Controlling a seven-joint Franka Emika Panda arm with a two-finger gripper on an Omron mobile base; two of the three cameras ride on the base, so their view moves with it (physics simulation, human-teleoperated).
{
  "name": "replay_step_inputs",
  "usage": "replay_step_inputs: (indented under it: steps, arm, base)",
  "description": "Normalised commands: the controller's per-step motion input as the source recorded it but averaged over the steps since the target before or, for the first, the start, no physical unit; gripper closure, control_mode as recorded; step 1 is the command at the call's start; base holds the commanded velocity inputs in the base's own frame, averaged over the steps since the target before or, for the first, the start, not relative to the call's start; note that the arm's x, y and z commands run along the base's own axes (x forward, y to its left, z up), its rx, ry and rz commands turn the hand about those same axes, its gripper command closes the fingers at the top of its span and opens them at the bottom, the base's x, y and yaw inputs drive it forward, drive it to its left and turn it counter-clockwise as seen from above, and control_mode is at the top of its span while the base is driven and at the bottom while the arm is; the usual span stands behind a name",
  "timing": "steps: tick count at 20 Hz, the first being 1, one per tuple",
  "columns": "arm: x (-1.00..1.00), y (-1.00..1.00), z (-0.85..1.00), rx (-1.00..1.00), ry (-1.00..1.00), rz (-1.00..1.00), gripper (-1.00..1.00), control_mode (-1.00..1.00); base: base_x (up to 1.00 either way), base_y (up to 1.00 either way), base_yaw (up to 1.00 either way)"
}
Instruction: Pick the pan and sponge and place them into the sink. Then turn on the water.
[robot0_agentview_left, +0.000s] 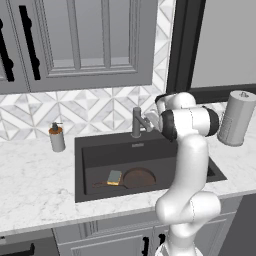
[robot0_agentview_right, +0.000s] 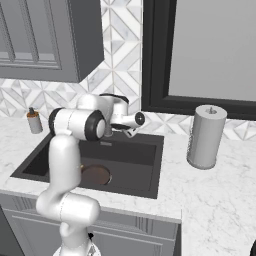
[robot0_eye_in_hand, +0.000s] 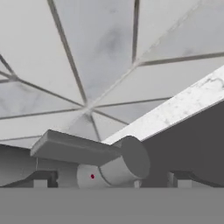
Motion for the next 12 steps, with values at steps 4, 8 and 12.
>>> replay_step_inputs:
  steps: [4,8,12]
  arm:
    - [0.34,0.01,-0.18,0.00,0.01,0.00,-1.00,-1.00]
    - [0.30,0.02,-0.15,0.00,0.01,0.00,-1.00,-1.00]
    - [0.26,0.01,-0.12,0.00,0.00,0.00,-1.00,-1.00]
  base:
    - [0.00,0.00,0.00]
    - [0.00,0.00,0.00]
    - [0.00,0.00,0.00]
